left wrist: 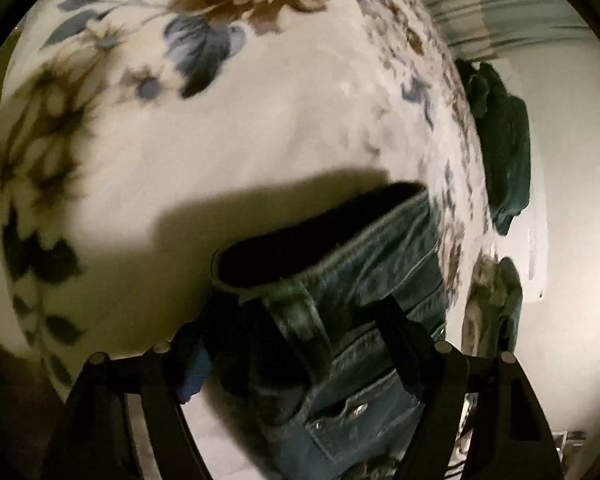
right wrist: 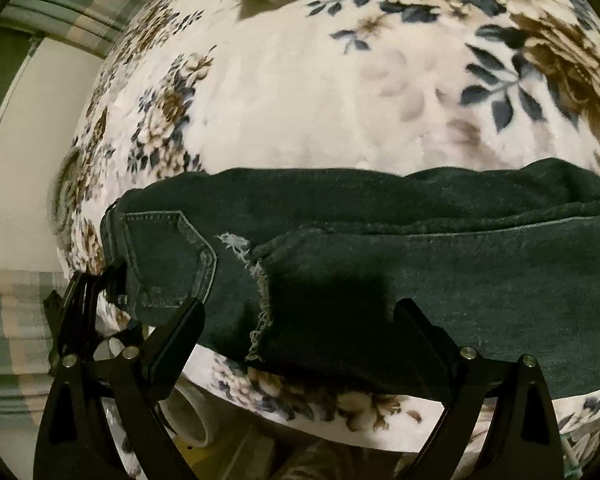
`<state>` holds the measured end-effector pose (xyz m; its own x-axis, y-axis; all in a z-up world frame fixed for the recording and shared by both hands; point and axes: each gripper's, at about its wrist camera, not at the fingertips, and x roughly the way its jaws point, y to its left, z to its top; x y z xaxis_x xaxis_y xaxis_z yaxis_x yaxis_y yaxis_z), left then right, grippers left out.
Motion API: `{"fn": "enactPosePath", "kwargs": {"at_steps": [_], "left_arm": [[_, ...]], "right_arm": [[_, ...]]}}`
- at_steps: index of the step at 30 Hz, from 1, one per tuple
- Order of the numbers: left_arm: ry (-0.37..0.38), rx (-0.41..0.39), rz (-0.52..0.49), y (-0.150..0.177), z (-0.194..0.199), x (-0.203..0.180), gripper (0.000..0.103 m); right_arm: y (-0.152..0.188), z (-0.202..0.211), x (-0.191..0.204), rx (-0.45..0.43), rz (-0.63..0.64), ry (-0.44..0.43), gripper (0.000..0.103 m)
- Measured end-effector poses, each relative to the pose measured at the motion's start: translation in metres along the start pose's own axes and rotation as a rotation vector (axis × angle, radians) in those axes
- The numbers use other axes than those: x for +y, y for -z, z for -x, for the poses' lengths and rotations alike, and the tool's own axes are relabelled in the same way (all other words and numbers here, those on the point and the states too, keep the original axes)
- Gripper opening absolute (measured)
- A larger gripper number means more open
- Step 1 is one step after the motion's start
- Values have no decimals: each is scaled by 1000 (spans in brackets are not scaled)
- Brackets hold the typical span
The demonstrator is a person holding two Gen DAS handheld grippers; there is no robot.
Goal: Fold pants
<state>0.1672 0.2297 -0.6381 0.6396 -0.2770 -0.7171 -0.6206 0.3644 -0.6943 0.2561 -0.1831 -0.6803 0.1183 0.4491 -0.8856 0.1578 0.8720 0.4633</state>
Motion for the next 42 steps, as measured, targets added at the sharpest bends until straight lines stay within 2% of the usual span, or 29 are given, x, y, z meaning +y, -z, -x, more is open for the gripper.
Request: {"fn": "enactPosePath", "kwargs": {"at_steps": [1,3,8,12,14,16,19,21,24,27,30,31,32,33,34,36,39,40,42], "left_arm": [[-1,-5,-21,0,-1,-3,45],[-3,-18,-67,2,3,-11,33],[14,-99,-244,22,37,-63,28],[66,-110,-427,63,80,-116,26],[96,-91,-532,92,96,-145,26],[101,-57,-699,134,103,-178,26],[109,10,-887,196,95,-208,26],[110,83,-997,242,76,-220,26],[38,158,-1174,303,40,-226,26],[-61,260,-1286,352,-7,-217,27],[-166,331,-1324,372,-32,-208,31],[-168,336,-1309,371,-32,-209,35],[-164,346,-1292,369,-30,-210,37],[-157,364,-1273,367,-26,-213,46],[-143,380,-1262,367,-20,-216,60],[-90,424,-1220,362,-7,-219,72],[-32,418,-1129,345,20,-219,79],[-32,397,-1098,337,29,-217,83],[-67,359,-1038,317,39,-211,84]], "right_arm": [[2,-1,1,4,12,3,97],[6,-1,-2,8,24,7,97],[15,1,-23,1,-29,2,97],[20,16,-53,-25,-120,-15,97],[23,31,-74,-52,-176,-19,97],[26,47,-90,-75,-220,-18,97],[34,80,-116,-123,-270,-11,97],[41,105,-132,-156,-282,10,97],[48,136,-155,-189,-297,50,97],[54,156,-178,-207,-319,72,97],[56,168,-197,-212,-344,79,97],[55,171,-203,-215,-350,75,97],[55,174,-208,-219,-350,70,97],[53,176,-212,-222,-345,60,97],[52,177,-214,-223,-341,48,97],[45,173,-216,-213,-324,11,97],[31,154,-211,-168,-290,-70,97],[26,146,-208,-151,-276,-94,98],[13,123,-202,-110,-244,-128,100]]}}
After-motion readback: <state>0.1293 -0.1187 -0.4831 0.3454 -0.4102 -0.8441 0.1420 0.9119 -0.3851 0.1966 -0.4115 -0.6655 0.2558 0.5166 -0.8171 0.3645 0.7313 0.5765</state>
